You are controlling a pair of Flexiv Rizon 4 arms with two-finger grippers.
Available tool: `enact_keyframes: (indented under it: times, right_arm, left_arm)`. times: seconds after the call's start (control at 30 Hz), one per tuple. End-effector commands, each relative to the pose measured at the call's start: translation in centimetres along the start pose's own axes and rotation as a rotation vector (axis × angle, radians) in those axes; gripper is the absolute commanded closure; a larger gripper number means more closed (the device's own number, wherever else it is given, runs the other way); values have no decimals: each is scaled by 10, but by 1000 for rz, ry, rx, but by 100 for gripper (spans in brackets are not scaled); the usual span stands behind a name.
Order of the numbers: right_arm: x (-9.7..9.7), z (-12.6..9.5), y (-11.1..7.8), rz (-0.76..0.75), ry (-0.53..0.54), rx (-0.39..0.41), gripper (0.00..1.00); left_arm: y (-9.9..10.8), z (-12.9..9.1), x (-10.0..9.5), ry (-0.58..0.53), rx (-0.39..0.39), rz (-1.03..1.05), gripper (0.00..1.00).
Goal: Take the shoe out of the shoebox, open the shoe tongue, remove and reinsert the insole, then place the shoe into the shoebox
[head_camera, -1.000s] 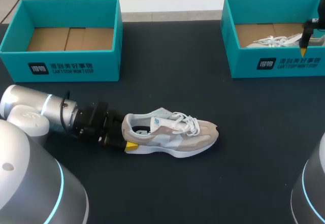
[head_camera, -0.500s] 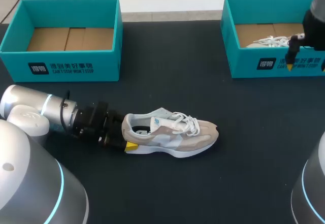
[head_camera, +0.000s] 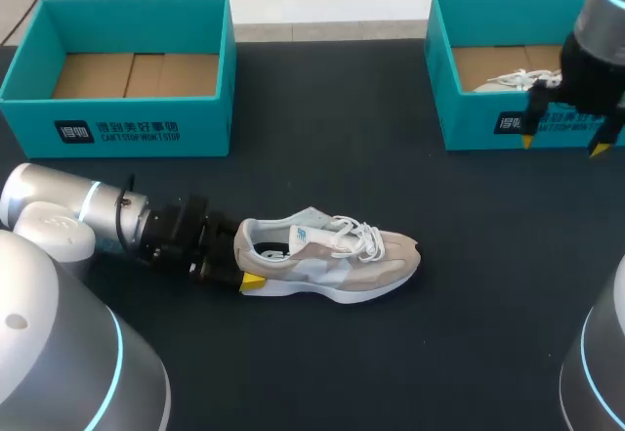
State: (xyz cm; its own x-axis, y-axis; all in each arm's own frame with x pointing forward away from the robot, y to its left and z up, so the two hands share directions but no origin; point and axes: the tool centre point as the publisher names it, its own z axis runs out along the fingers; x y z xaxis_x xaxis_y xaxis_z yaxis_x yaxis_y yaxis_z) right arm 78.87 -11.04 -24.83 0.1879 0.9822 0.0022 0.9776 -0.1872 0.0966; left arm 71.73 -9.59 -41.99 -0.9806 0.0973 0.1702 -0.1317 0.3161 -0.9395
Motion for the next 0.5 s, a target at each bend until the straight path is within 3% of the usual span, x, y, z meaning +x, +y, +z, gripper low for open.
enact_keyframes:
  times: [0.03,0.23,0.5]
  right_arm:
    - [30,-5,-23,-4,-25,-41,0]
    - [69,-4,-54,-51,-22,9,0]
    - [121,2,-79,-2,-28,62,0]
  left_arm:
    - [6,4,-2,-2,1,0,100]
    - [6,4,-2,-2,1,0,100]
    - [6,4,-2,-2,1,0,100]
